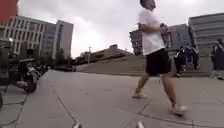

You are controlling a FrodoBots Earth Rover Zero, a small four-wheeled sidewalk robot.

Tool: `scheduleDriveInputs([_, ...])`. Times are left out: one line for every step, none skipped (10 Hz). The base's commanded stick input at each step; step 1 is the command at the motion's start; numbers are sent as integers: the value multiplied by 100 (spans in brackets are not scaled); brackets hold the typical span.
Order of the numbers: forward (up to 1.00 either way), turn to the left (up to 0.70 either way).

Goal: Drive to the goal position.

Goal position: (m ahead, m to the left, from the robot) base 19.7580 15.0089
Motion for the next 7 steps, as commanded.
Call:
scheduleDriveInputs([70, 0])
scheduleDriveInputs([70, 0])
scheduleDriveInputs([70, 0])
scheduleDriveInputs([70, 1])
scheduleDriveInputs([70, 4])
scheduleDriveInputs([70, 13])
scheduleDriveInputs([70, 14])
